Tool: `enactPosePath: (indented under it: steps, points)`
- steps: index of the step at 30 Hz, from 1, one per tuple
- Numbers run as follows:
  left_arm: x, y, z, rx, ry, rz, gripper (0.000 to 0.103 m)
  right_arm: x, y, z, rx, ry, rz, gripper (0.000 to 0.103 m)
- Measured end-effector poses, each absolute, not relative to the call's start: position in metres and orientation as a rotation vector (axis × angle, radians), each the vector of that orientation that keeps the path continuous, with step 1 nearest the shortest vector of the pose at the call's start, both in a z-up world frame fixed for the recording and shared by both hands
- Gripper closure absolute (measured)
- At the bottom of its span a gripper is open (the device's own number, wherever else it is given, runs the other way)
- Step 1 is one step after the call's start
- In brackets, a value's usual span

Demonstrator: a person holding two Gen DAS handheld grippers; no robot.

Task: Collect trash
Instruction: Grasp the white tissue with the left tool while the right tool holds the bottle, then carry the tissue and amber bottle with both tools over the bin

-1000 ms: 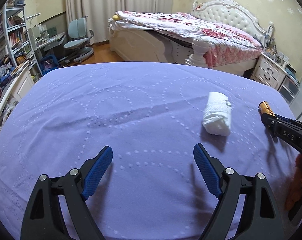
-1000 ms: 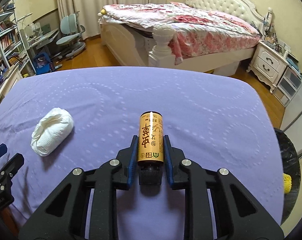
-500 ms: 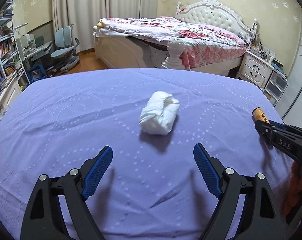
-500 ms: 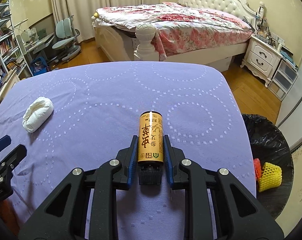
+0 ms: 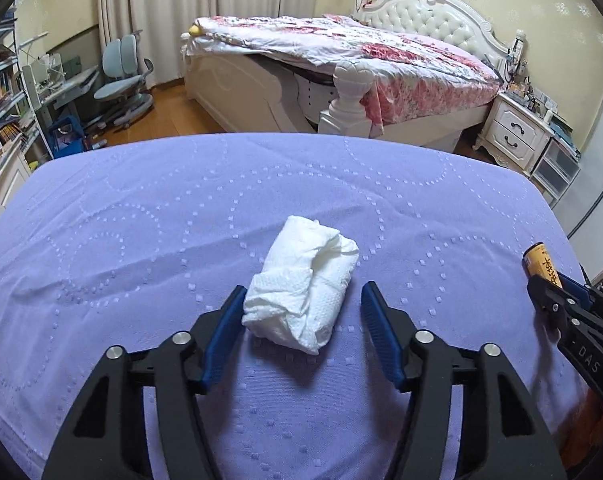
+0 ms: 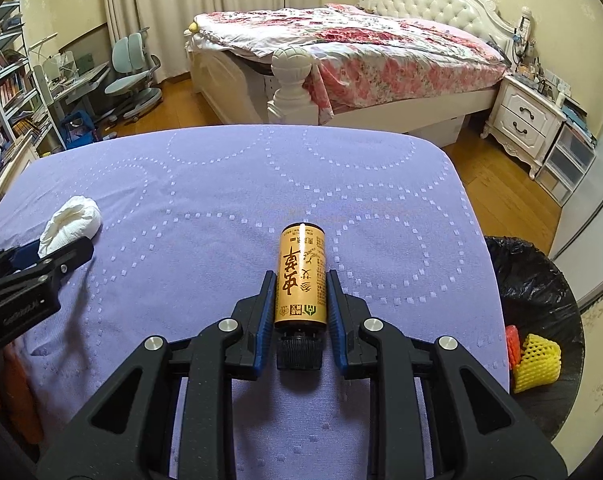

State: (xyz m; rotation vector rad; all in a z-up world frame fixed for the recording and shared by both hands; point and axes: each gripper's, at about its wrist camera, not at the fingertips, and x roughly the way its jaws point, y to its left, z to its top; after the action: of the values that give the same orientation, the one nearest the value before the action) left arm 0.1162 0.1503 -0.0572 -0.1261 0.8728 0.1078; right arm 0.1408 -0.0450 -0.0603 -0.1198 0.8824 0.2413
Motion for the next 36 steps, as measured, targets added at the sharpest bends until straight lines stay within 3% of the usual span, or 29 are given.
enactPosePath:
  steps: [2, 6, 36]
  points:
    - [0.115, 0.149, -0.057, -0.121, 0.871, 0.102, 0.057, 0.141, -0.045, -0.060, -0.121, 0.882, 0.241, 0.078]
    - [0.113, 0.146, -0.056, -0.115, 0.865, 0.075, 0.062, 0.141, -0.044, -0.060, -0.122, 0.882, 0.240, 0.079]
    - [0.055, 0.100, -0.021, -0.104, 0.713, 0.045, 0.062, 0.075, -0.080, -0.032, -0.022, 0.802, 0.261, 0.079]
